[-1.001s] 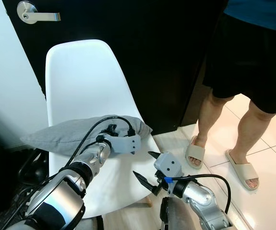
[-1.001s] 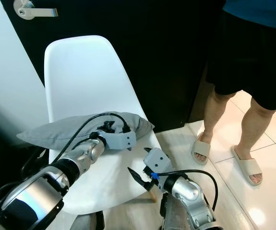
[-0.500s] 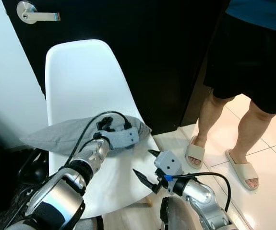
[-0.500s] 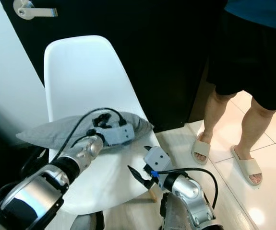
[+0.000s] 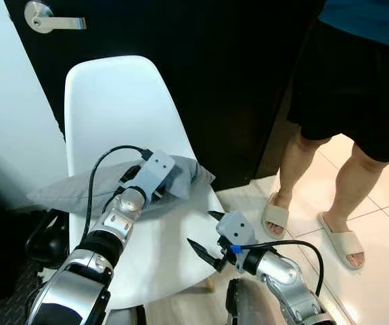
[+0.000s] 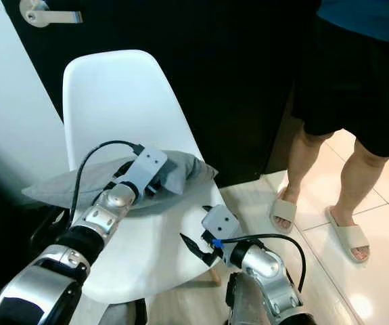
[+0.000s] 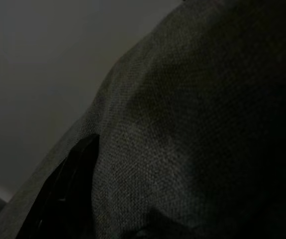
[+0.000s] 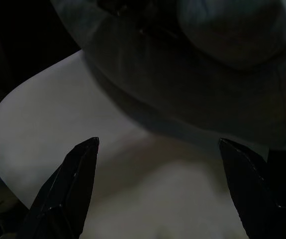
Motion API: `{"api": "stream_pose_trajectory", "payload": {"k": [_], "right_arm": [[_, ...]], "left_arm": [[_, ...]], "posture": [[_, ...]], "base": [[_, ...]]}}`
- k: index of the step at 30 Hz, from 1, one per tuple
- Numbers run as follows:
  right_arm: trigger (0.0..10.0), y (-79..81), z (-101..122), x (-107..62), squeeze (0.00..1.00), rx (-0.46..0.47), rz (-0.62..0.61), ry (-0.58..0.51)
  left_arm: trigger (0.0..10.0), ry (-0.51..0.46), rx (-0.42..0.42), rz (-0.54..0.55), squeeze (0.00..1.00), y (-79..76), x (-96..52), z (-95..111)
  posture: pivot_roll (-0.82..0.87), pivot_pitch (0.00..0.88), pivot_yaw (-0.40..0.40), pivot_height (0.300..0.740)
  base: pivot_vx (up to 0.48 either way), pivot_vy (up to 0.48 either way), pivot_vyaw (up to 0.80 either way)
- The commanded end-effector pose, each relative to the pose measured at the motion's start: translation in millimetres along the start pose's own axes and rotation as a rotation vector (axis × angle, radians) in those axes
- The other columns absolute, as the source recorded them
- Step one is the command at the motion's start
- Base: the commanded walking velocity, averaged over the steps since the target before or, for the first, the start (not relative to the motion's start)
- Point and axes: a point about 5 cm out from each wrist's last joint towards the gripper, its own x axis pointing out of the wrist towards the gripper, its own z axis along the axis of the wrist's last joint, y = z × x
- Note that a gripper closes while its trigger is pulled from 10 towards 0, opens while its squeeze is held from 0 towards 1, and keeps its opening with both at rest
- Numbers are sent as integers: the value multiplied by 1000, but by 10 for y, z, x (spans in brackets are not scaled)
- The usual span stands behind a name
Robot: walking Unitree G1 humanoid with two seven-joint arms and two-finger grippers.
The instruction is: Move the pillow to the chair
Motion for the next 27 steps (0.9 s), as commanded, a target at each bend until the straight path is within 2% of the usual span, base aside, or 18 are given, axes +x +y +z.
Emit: {"api": "stream_pose_trajectory", "payload": {"k": [1,2,4,5,6,9,10,12,18,19,20,23,24,25,27], "right_arm": [[10000,21,-40,6,0,13,16,22],[10000,21,-40,6,0,13,16,22],[10000,27,-44,3,0,15,18,25],[10000,27,-44,3,0,15,18,25],[10000,30,-45,2,0,16,18,25],[10000,33,-48,-4,0,21,19,24],[10000,33,-48,-4,0,21,19,24],[10000,40,-47,-4,0,25,26,18],[10000,78,24,9,0,39,80,-39],[10000,76,24,11,0,35,81,-37],[10000,74,21,12,0,33,81,-35],[10000,67,13,11,0,30,78,-28],[10000,64,9,10,0,30,77,-24],[10000,64,6,10,0,30,76,-22],[10000,64,-5,5,0,23,76,-10]], "left_arm": [[10000,59,12,27,0,168,-61,-153],[10000,59,12,27,0,168,-61,-153],[10000,53,128,13,0,283,-108,-161],[10000,53,128,13,0,283,-108,-161],[10000,49,166,4,0,323,-129,-157],[10000,24,406,-81,0,438,-187,-95],[10000,24,406,-81,0,438,-187,-95],[10000,18,495,-140,0,477,-205,-44],[10000,55,570,-211,0,459,-148,-16],[10000,56,550,-220,0,453,-140,17],[10000,71,497,-217,0,461,-123,50],[10000,102,500,-186,0,522,-93,93],[10000,113,484,-183,0,543,-81,95],[10000,109,410,-175,0,561,-65,117],[10000,117,394,-111,0,659,-40,165]], "posture": [[57,65,-19,592],[57,65,-19,592],[55,64,-16,592],[55,64,-16,592],[55,65,-16,592],[57,66,-16,592],[57,66,-16,592],[61,65,-19,592],[62,63,-21,592],[59,59,-20,592],[60,57,-20,592],[60,55,-20,592],[60,55,-20,592],[57,50,-18,592],[55,50,-17,592]], "base": [[0,0,0],[0,0,0],[0,0,0],[0,0,0],[0,0,0],[0,0,0],[0,0,0],[0,0,0],[0,0,0],[0,0,0],[0,0,0],[0,0,0],[0,0,0],[0,0,0],[0,0,0]]}}
